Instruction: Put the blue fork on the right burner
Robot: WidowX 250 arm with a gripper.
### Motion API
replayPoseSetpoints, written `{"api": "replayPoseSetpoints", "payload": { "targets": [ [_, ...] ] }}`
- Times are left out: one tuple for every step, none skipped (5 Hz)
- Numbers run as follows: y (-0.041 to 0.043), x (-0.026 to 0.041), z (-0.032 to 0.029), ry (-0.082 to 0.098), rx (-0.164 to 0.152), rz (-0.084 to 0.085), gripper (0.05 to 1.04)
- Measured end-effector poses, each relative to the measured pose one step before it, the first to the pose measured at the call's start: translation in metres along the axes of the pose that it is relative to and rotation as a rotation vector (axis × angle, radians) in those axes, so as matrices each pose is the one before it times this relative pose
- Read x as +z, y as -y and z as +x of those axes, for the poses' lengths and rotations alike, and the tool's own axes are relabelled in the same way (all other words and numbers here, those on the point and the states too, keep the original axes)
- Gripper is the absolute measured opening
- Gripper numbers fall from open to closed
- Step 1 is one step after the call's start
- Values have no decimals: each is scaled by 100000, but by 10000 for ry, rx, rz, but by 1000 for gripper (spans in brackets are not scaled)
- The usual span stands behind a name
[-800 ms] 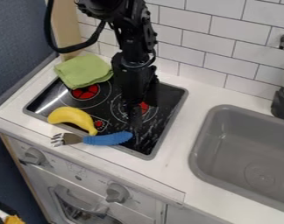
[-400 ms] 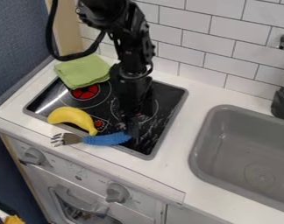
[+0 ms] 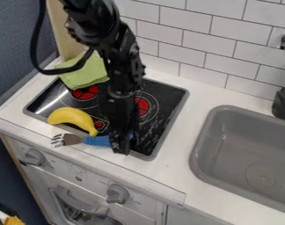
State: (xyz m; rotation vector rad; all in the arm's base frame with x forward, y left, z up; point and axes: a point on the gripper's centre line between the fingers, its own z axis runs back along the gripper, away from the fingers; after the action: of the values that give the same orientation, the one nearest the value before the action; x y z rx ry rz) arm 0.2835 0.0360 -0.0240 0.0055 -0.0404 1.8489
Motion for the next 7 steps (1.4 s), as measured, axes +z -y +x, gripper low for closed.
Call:
{"api": "replayPoseSetpoints", "payload": {
  "targets": [
    [-52, -395, 770, 235, 600, 122, 1000],
    [316, -756, 746, -13, 398, 66, 1000],
    [985, -175, 86, -21, 233, -68, 946],
    [772, -198, 242, -59, 57, -151, 663],
    [210, -23, -24, 36, -76, -43, 429],
    [-287, -45, -443, -8, -192, 58, 418],
    [-452, 29, -249, -261, -351, 81, 418]
  ]
}}
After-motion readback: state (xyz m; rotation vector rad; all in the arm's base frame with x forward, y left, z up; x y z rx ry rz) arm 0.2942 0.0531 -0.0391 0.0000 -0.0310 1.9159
